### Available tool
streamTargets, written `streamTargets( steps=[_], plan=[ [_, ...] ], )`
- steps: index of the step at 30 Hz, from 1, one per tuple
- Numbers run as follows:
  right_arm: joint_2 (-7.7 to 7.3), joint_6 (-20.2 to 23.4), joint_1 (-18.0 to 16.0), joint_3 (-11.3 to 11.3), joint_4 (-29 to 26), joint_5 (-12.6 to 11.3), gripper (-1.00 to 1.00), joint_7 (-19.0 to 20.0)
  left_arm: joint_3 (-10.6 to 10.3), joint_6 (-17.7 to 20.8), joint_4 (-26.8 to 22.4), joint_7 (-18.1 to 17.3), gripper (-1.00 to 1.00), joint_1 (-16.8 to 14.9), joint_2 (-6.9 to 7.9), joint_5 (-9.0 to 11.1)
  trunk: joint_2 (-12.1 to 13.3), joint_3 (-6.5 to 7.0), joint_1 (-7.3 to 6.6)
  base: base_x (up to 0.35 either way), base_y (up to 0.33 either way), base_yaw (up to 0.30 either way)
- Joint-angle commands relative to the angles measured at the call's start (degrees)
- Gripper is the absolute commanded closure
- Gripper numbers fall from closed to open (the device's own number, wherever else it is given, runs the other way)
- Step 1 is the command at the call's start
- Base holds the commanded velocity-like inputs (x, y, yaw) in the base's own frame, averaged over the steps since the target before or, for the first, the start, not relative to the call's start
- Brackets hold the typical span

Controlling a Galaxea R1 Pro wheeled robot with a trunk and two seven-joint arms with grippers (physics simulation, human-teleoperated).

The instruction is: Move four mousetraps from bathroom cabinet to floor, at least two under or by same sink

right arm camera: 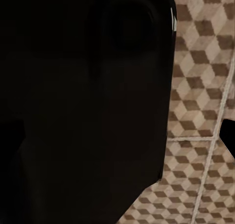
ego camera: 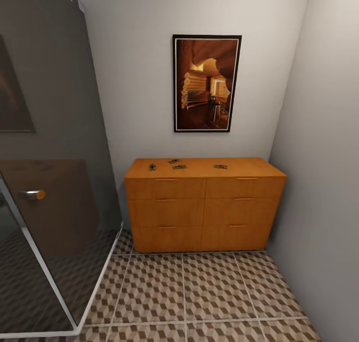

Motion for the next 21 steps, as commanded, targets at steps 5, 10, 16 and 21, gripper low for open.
streamTargets(
  steps=[5, 10, 16, 21],
  plan=[
    [0.14, -0.01, -0.01, -0.07, 0.00, 0.07, -1.00, -0.01, -0.04, -0.03, -0.04, -0.01, -1.00, -0.02, -0.01, -0.16, -0.02, -0.04, 0.02, 0.279, 0.000, 0.000],
    [0.19, -0.01, -0.01, -0.25, -0.06, 0.08, -1.00, -0.01, -0.13, -0.03, -0.05, -0.04, -1.00, -0.04, -0.01, -0.28, -0.02, -0.04, 0.02, 0.310, 0.000, 0.000],
    [0.21, -0.01, -0.01, -0.32, -0.08, 0.09, -1.00, -0.01, -0.17, -0.03, -0.07, -0.02, -1.00, -0.02, -0.02, -0.33, -0.02, -0.04, 0.02, 0.318, 0.000, 0.000],
    [0.20, -0.01, -0.01, -0.21, -0.09, 0.09, -1.00, -0.01, -0.18, -0.03, -0.09, -0.07, -1.00, -0.03, -0.02, -0.34, -0.02, -0.04, 0.02, 0.252, 0.000, 0.000]
  ],
)
